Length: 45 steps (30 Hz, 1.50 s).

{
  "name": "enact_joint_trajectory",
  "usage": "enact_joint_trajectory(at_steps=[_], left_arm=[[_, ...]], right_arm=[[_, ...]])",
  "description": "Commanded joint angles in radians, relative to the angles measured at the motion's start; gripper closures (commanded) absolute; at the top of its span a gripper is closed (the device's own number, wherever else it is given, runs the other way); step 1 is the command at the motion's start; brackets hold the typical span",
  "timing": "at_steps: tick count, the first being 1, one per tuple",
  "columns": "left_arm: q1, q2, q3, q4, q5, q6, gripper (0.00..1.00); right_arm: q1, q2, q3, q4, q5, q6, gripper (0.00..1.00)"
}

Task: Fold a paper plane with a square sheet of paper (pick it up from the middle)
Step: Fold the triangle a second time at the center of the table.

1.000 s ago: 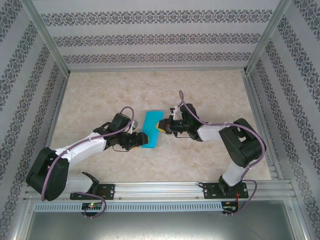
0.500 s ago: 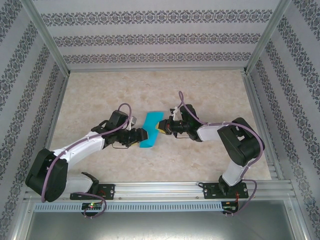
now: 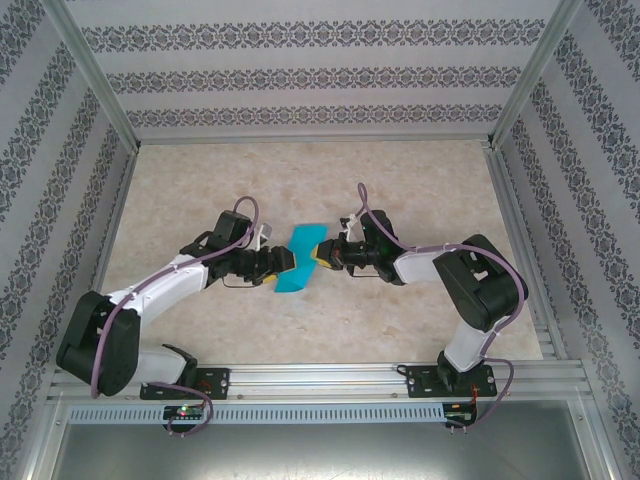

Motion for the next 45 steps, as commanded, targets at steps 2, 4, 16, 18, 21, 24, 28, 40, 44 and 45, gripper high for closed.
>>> enact_joint_trajectory(at_steps=[2, 4, 16, 18, 21, 24, 28, 40, 44, 45], left_arm=[[0.02, 0.023, 0.04, 0.046, 0.06, 0.036, 0.36], [0.024, 0.036, 0.043, 0.039, 0.063, 0.048, 0.36], [0.058, 0.115, 0.123, 0.02, 0.135, 0.121, 0.36], [0.062, 0.125, 0.136, 0.007, 0.14, 0.141, 0.36], [0.076, 0.143, 0.156, -0.02, 0.145, 0.177, 0.36], [0.083, 0.164, 0.173, -0.035, 0.153, 0.191, 0.36], [0.083, 0.172, 0.177, -0.006, 0.184, 0.169, 0.37], [0.083, 0.071, 0.075, -0.062, 0.212, 0.135, 0.47], [0.079, 0.06, 0.047, -0.053, 0.219, 0.118, 0.53], [0.078, 0.056, 0.042, -0.053, 0.219, 0.115, 0.55]], right_arm=[[0.0, -0.01, -0.018, 0.064, -0.019, 0.014, 1.0], [0.0, -0.012, -0.024, 0.108, -0.025, 0.038, 1.0], [0.008, -0.035, -0.034, 0.14, -0.038, 0.053, 1.0], [0.009, -0.035, -0.033, 0.151, -0.043, 0.058, 1.0], [0.009, -0.04, -0.035, 0.173, -0.048, 0.071, 1.0], [0.009, -0.043, -0.035, 0.172, -0.052, 0.071, 1.0], [0.007, -0.046, -0.036, 0.162, -0.042, 0.07, 1.0], [-0.033, -0.054, -0.046, 0.107, 0.016, 0.031, 1.0], [-0.033, -0.055, -0.044, 0.115, 0.017, 0.035, 1.0], [-0.034, -0.057, -0.044, 0.113, 0.017, 0.034, 1.0]])
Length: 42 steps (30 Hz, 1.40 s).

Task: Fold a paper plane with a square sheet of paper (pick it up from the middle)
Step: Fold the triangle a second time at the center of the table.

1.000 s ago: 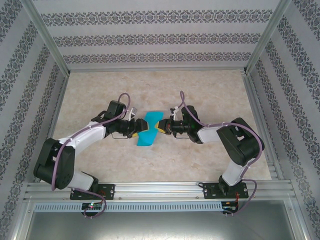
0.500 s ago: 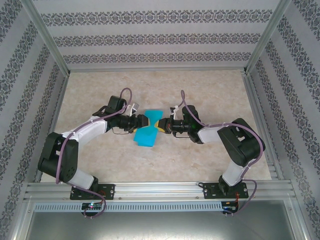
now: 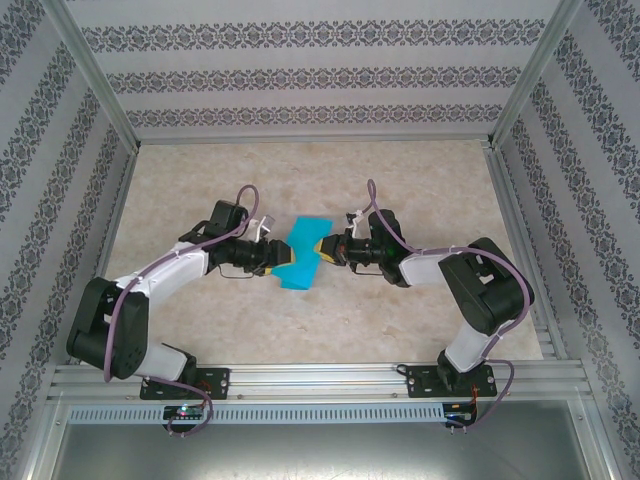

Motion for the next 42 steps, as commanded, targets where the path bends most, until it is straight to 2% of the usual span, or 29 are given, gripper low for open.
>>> enact_joint_trajectory(at_steps=[1, 9, 15, 20, 29, 37, 42], left_arm=[[0.004, -0.029, -0.021, -0.031, 0.025, -0.013, 0.57], [0.002, -0.077, -0.026, -0.148, -0.066, 0.03, 0.65], [-0.011, -0.069, -0.027, -0.166, -0.089, 0.035, 0.83], [-0.037, -0.07, -0.002, -0.207, -0.114, 0.055, 0.93], [-0.107, 0.008, 0.026, -0.162, -0.125, 0.039, 0.94], [-0.135, 0.097, 0.037, -0.122, -0.127, 0.039, 0.94], [-0.144, 0.142, 0.036, -0.097, -0.126, 0.036, 0.93]], right_arm=[[-0.006, -0.022, -0.006, 0.016, 0.014, -0.023, 1.0], [-0.008, -0.026, -0.017, 0.017, 0.01, -0.024, 1.0], [-0.003, -0.025, -0.019, 0.008, 0.009, -0.035, 1.0], [0.004, -0.006, -0.018, 0.0, 0.004, -0.047, 1.0], [0.014, 0.039, -0.003, -0.102, 0.01, -0.151, 0.98], [0.007, 0.055, 0.051, -0.32, 0.046, -0.297, 0.93], [-0.003, 0.033, 0.089, -0.479, 0.091, -0.388, 0.77]])
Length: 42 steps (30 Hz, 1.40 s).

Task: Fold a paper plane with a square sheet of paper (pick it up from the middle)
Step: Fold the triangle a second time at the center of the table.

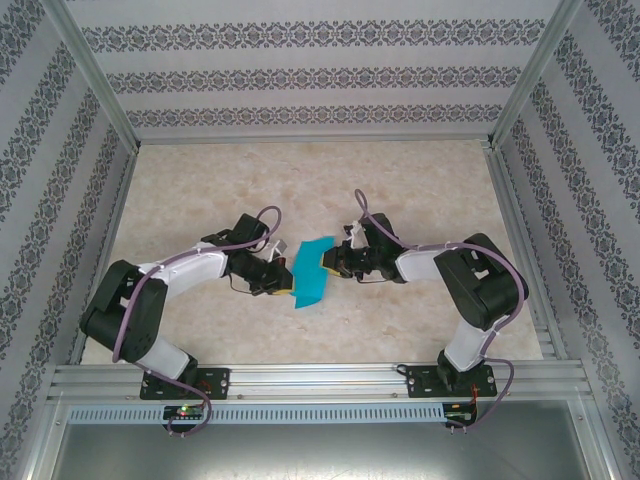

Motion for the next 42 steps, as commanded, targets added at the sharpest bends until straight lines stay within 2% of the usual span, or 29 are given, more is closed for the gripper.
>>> enact_joint_trajectory(at_steps=[1, 10, 15, 21, 25, 29, 34, 42], left_arm=[[-0.02, 0.028, 0.027, 0.042, -0.009, 0.009, 0.93], [-0.038, 0.087, 0.029, 0.073, -0.02, 0.005, 0.93], [-0.052, 0.12, 0.04, 0.074, -0.033, 0.016, 0.94], [-0.062, 0.141, 0.052, 0.065, -0.05, 0.025, 0.94], [-0.069, 0.15, 0.065, 0.05, -0.061, 0.036, 0.93], [-0.073, 0.151, 0.068, 0.043, -0.07, 0.04, 0.93], [-0.079, 0.156, 0.078, 0.035, -0.074, 0.042, 0.92], [-0.09, 0.162, 0.113, 0.019, -0.075, 0.047, 0.91]], right_arm=[[-0.008, -0.017, 0.043, -0.173, 0.052, -0.116, 0.75], [-0.039, -0.124, 0.092, -0.483, 0.185, -0.257, 0.53], [-0.065, -0.208, 0.081, -0.576, 0.259, -0.274, 0.48], [-0.041, -0.226, 0.069, -0.491, 0.206, -0.216, 0.55], [-0.013, -0.151, 0.08, -0.452, 0.197, -0.203, 0.7], [0.005, -0.098, 0.081, -0.41, 0.196, -0.189, 0.78], [0.007, -0.055, 0.093, -0.436, 0.205, -0.212, 0.84], [0.008, -0.035, 0.119, -0.54, 0.253, -0.28, 0.86]])
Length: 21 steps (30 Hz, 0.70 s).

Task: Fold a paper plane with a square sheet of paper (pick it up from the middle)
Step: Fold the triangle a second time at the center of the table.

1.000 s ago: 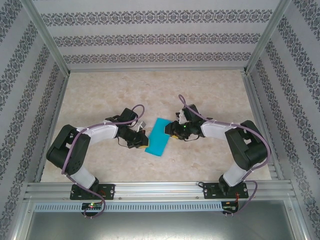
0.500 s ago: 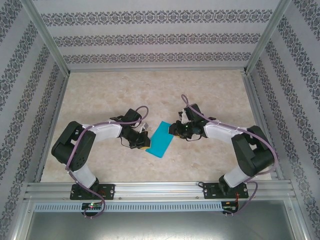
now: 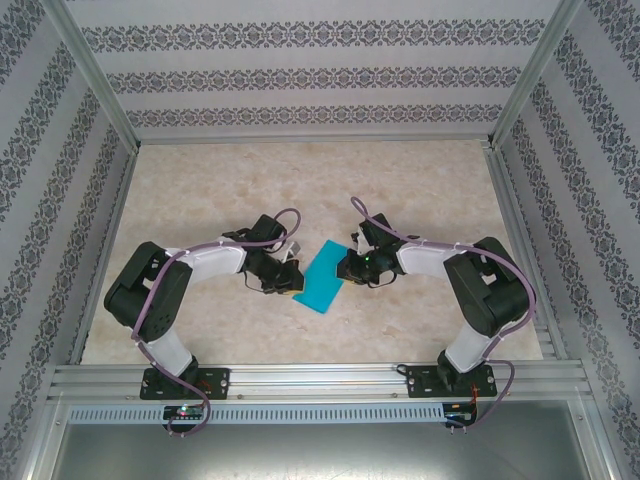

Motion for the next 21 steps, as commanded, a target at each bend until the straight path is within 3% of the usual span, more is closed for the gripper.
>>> enact_joint_trajectory(at_steps=[1, 21], left_arm=[[-0.022, 0.013, 0.032, -0.031, -0.008, 0.024, 0.91], [-0.084, 0.123, 0.16, -0.071, -0.019, 0.032, 0.9]], right_arm=[[0.009, 0.019, 0.025, -0.046, 0.023, -0.047, 0.87], [0.008, 0.037, -0.001, 0.045, -0.035, -0.035, 0.9]])
